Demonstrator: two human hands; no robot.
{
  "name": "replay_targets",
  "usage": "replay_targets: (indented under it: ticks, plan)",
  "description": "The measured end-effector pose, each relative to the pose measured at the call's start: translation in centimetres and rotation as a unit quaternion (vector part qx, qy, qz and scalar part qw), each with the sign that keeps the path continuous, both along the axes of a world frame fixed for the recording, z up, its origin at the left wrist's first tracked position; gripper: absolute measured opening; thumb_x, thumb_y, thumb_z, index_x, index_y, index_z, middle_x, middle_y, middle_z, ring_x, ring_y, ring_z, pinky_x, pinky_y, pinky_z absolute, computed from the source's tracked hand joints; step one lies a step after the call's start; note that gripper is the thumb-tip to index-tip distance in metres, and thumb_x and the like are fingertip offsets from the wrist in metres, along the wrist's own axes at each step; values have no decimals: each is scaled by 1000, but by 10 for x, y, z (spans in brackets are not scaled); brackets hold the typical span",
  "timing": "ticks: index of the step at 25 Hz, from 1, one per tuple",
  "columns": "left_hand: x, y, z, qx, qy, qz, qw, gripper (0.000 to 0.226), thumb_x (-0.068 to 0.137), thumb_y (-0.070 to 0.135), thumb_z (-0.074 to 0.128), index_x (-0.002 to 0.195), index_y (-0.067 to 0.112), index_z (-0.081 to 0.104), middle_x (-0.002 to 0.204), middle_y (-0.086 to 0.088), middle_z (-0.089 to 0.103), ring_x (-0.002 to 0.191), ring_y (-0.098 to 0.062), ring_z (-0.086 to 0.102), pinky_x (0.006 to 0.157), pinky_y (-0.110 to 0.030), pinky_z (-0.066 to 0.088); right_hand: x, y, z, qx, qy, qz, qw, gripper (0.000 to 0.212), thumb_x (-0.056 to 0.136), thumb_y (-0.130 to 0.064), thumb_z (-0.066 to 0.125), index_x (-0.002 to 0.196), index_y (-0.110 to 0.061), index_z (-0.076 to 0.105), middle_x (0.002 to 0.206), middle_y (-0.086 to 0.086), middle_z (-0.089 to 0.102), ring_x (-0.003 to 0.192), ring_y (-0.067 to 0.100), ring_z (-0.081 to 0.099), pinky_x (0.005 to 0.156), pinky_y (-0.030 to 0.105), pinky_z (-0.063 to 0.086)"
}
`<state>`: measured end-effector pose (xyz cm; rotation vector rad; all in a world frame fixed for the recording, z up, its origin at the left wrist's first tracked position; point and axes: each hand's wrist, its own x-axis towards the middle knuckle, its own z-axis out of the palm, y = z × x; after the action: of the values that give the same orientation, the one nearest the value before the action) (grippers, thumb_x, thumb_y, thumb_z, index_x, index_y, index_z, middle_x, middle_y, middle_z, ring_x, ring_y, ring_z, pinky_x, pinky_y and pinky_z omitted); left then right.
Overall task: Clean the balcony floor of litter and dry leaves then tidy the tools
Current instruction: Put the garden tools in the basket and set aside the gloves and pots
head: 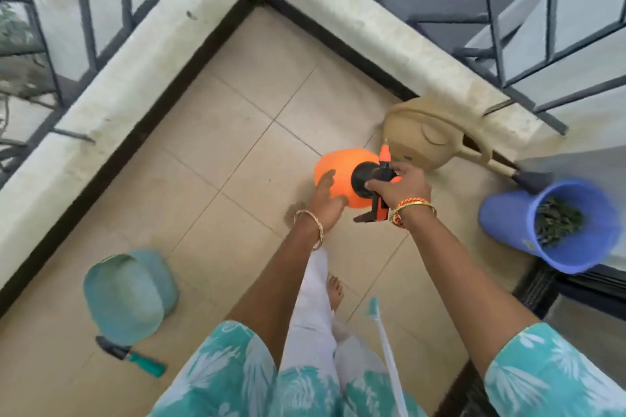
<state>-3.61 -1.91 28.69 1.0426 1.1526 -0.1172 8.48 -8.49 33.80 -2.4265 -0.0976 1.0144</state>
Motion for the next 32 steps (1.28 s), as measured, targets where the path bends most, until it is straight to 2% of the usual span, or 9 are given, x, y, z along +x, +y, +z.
replay_targets:
  ticks: [1,3,6,10,13,18,24,29,32]
  plan:
    - [19,17,-1,-25,-3,31,999,60,90,-5,48,146,10,31,150,-14,33,135,-28,36,92,-28,43,14,13,-1,7,-5,7,1000,51,66,-19,77,116,-18,64,115,1,63,96,16,59,59,7,45]
    - [57,50,-1,-78,10,64,995,50,97,8,44,145,14,34,146,-11,39,134,-27,39,82,-28,41,43,41,-7,25,-5,19,1000,51,65,-18,73,115,-18,64,108,-1,63,85,20,63,55,24,57]
    - [104,95,-13,-132,12,89,987,43,100,29,39,142,22,38,146,-2,40,133,-21,39,90,-39,41,85,85,-22,33,-11,24,999,48,68,-13,70,115,-23,62,106,-3,56,70,29,67,49,45,57]
    - [158,142,-50,-136,13,96,986,43,100,35,37,141,21,40,146,0,41,127,-18,43,89,-40,42,142,139,-63,37,-100,103,989,58,59,-17,75,116,-21,64,111,7,55,97,29,60,67,47,57]
    - [189,169,-71,-151,18,114,982,45,100,36,35,143,22,37,149,1,38,133,-19,39,92,-41,40,179,177,-93,27,-113,176,978,56,61,-17,73,117,-21,64,112,12,54,101,31,57,73,46,55]
    - [230,190,-111,-182,26,167,969,46,100,38,35,144,26,35,151,1,36,137,-20,35,94,-42,38,224,221,-143,-20,-134,318,938,47,72,-15,69,118,-18,61,111,13,55,104,32,52,77,31,43]
    - [256,181,-123,-206,52,179,961,47,101,38,33,146,24,34,153,1,33,137,-22,34,100,-46,39,242,217,-169,-50,-125,365,921,36,77,-20,62,113,-21,63,99,12,53,96,35,53,74,30,38]
    - [262,182,-129,-222,52,177,957,46,102,39,32,147,27,33,152,2,36,139,-22,32,107,-50,35,258,211,-168,-66,-129,377,915,49,75,-20,68,122,-16,58,109,15,55,101,34,52,91,38,40]
    - [263,182,-130,-232,59,174,955,47,102,40,31,147,27,33,151,1,38,139,-23,33,108,-51,34,259,210,-170,-72,-131,396,906,47,77,-20,66,123,-18,57,109,14,55,102,35,50,91,36,38]
